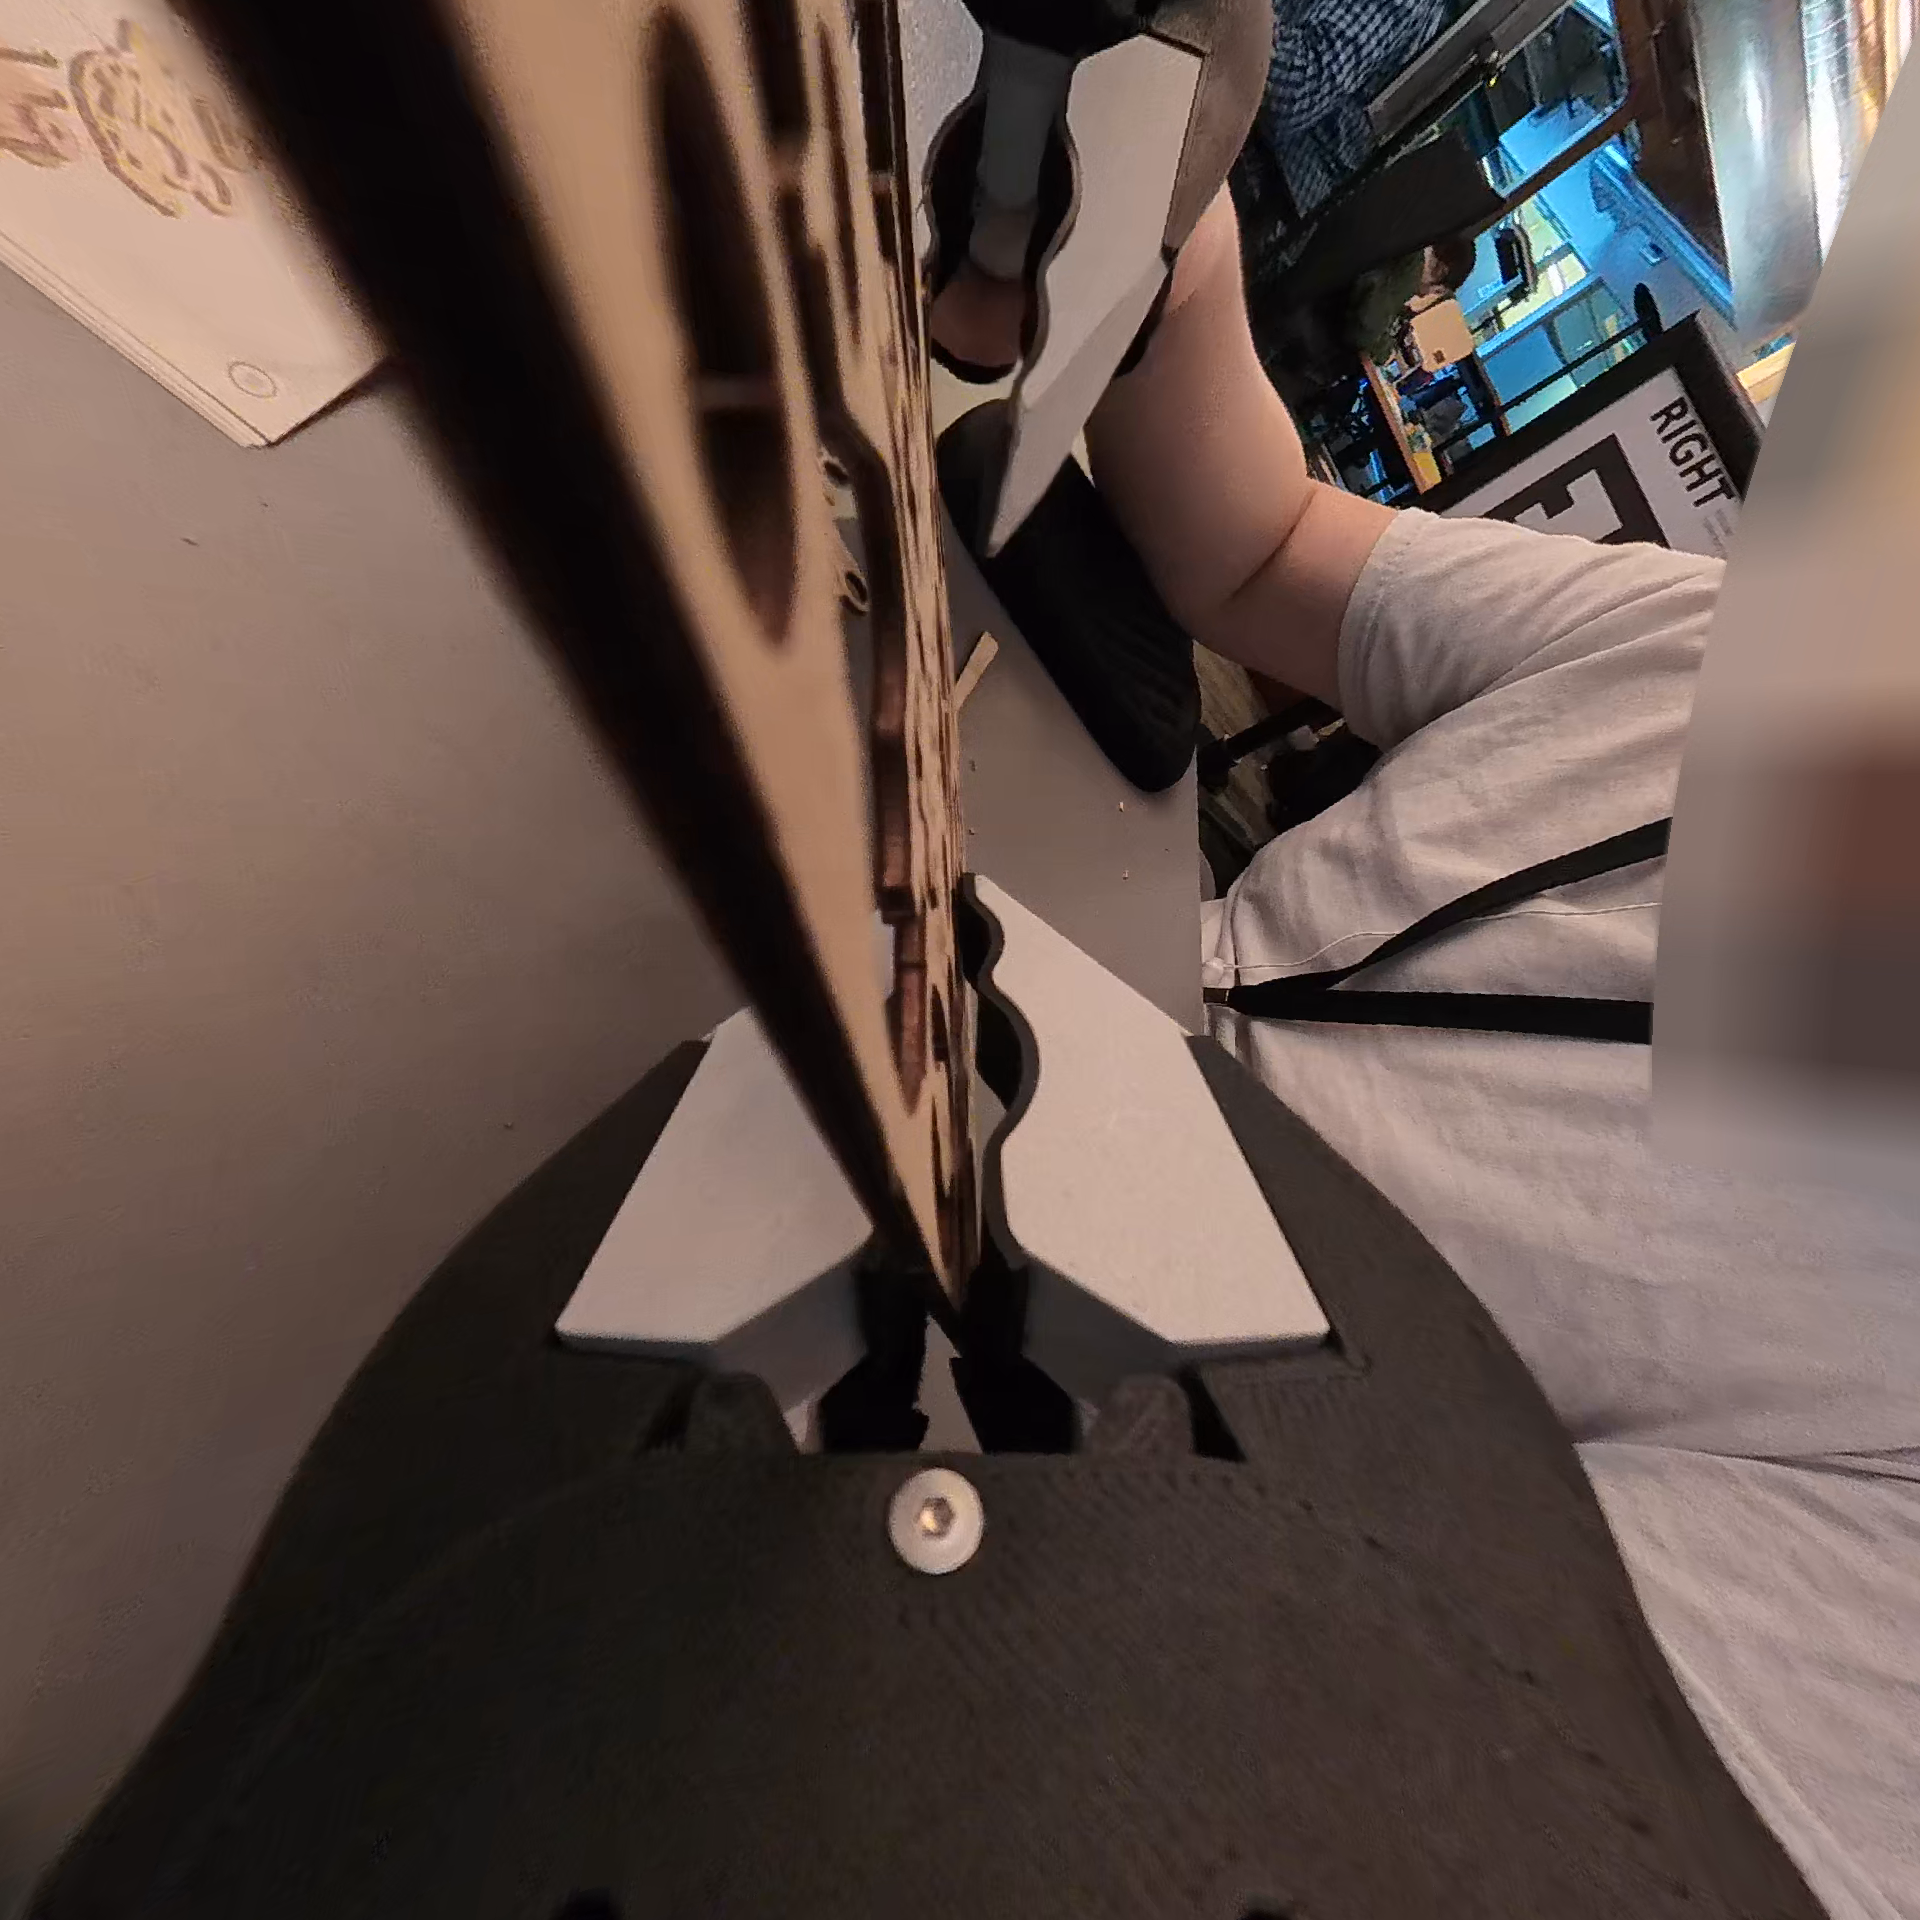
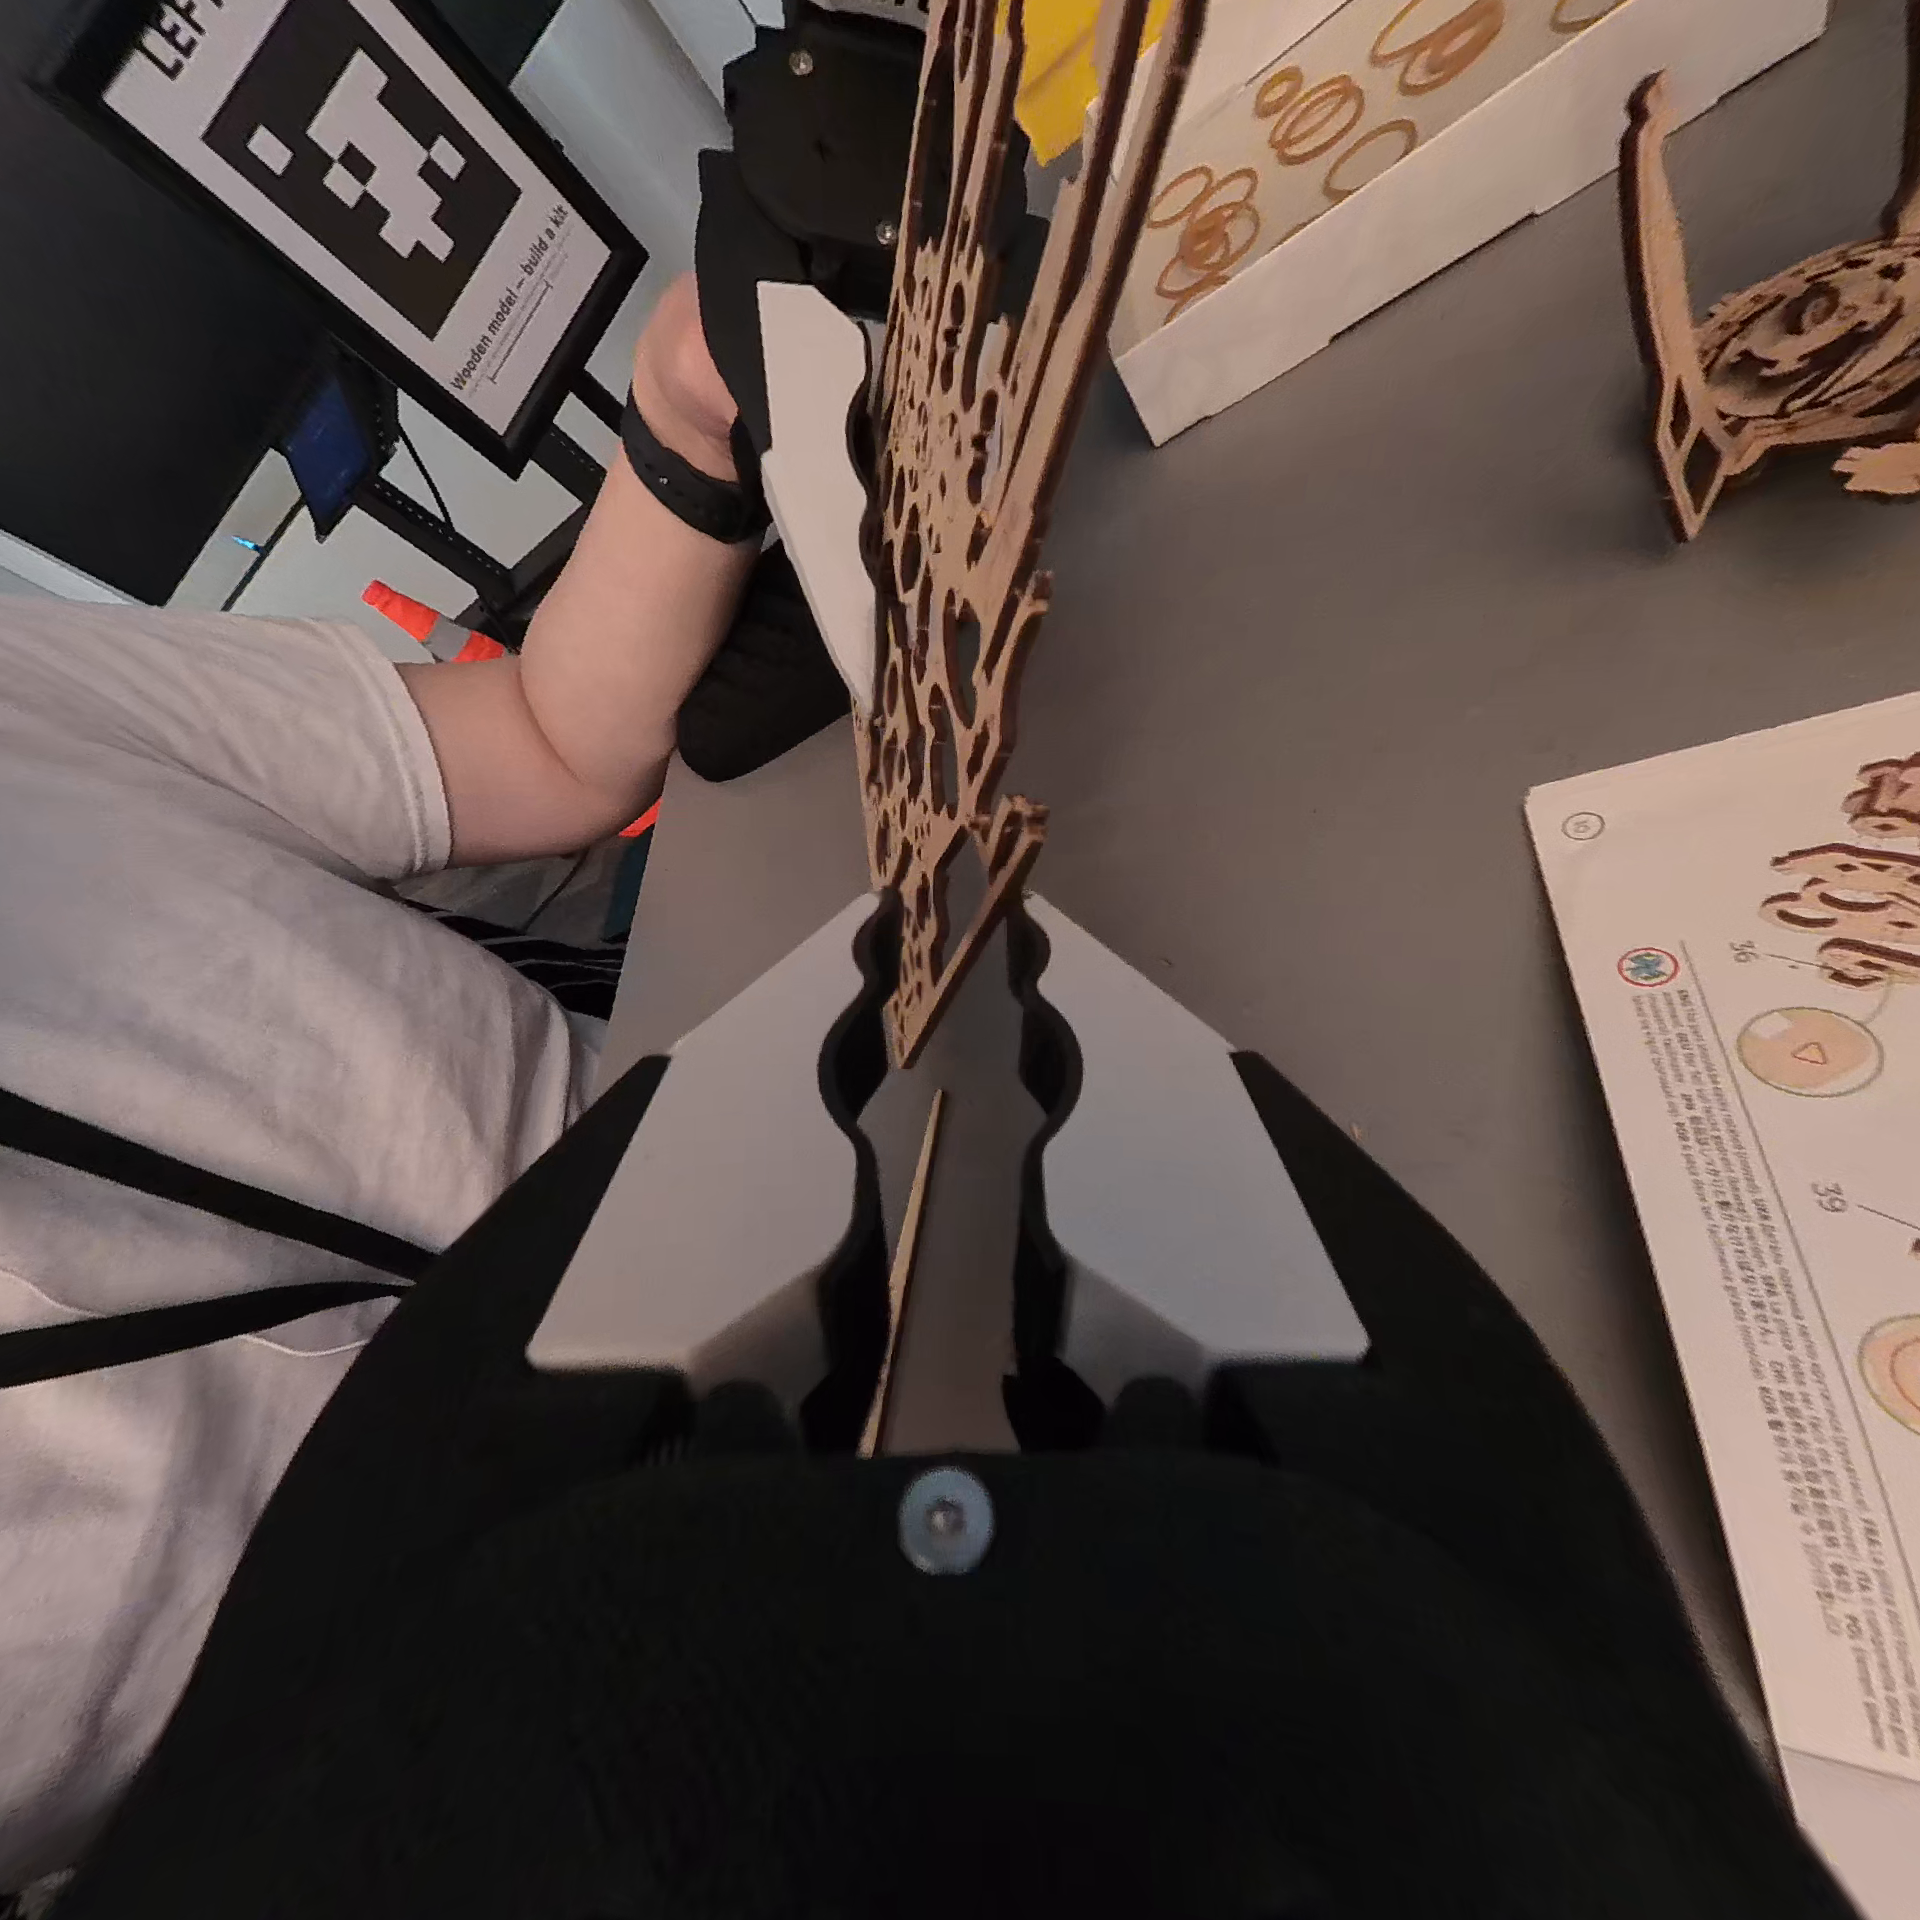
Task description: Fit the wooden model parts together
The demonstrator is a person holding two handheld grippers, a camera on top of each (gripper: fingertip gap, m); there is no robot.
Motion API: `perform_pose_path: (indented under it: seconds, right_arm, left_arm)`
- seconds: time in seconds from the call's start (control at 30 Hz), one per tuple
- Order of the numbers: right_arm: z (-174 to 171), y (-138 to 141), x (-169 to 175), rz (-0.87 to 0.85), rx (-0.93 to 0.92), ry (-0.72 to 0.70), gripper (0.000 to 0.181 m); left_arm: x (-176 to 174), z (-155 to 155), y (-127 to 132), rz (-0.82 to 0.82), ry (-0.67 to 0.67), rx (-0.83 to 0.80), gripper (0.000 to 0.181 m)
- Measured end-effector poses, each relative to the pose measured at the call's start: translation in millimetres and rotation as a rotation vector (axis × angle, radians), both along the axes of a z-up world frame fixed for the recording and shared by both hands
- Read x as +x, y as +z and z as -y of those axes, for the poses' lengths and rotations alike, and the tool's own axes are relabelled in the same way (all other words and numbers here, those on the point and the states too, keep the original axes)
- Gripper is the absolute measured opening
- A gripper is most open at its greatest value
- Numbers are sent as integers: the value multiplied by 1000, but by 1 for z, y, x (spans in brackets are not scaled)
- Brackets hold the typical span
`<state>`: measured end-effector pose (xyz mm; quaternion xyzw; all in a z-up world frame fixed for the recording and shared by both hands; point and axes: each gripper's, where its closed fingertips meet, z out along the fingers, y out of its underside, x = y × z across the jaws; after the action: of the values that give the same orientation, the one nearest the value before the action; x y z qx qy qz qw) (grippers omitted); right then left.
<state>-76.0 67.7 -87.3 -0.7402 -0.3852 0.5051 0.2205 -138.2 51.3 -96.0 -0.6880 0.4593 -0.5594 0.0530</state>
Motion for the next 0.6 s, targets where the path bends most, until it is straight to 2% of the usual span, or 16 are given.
perform_pose_path:
  seconds: [0.4,0.6]
  right_arm:
    - [1,11,4,-37,29,25,20]
    - [-7,34,34,-3,116,-5,20]
  left_arm:
    - [-2,-1,10,48,5,-16,1]
    - [-7,-5,7,27,21,-19,1]
